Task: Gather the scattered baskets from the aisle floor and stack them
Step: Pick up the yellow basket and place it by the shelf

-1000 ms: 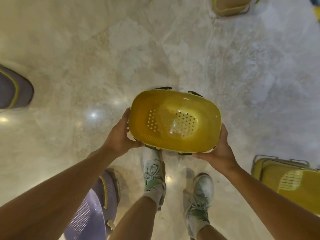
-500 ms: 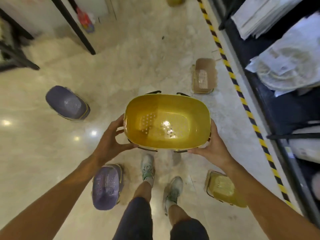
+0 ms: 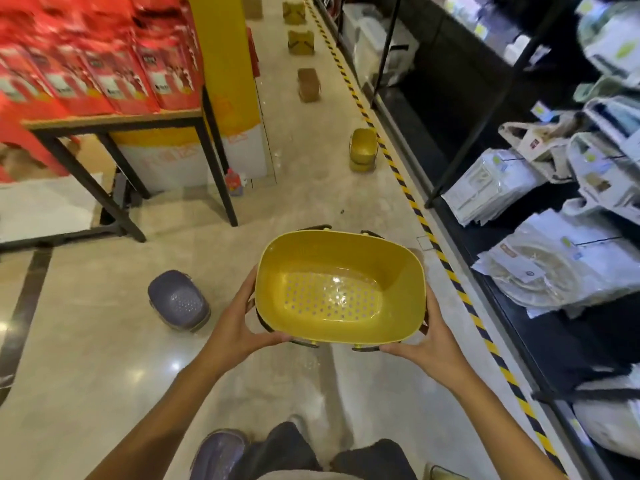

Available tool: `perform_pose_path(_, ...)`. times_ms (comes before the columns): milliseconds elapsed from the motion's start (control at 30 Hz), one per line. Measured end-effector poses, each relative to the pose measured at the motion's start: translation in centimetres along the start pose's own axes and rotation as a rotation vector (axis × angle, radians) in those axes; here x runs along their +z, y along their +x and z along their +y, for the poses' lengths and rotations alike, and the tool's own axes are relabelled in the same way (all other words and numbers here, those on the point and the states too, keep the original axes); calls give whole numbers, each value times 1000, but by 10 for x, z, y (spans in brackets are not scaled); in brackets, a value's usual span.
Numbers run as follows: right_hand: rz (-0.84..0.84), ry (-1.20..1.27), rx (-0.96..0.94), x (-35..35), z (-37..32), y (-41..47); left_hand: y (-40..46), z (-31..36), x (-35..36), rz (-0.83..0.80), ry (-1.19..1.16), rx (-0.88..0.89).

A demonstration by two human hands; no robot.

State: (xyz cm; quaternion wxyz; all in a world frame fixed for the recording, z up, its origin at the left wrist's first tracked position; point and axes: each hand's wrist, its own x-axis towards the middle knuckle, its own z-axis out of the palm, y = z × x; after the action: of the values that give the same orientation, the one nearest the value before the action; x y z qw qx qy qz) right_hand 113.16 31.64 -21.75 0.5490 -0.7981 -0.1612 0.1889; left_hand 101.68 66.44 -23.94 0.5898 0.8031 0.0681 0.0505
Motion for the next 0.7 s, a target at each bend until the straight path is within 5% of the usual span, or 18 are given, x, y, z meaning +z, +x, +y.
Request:
perform_pose_path(367,73,2,-11,-28,-15,99,124,25,-27,-39,54,74)
perform_pose_path(700,106,48,-21,-108,1,294,343,47,-12,-58,124,90)
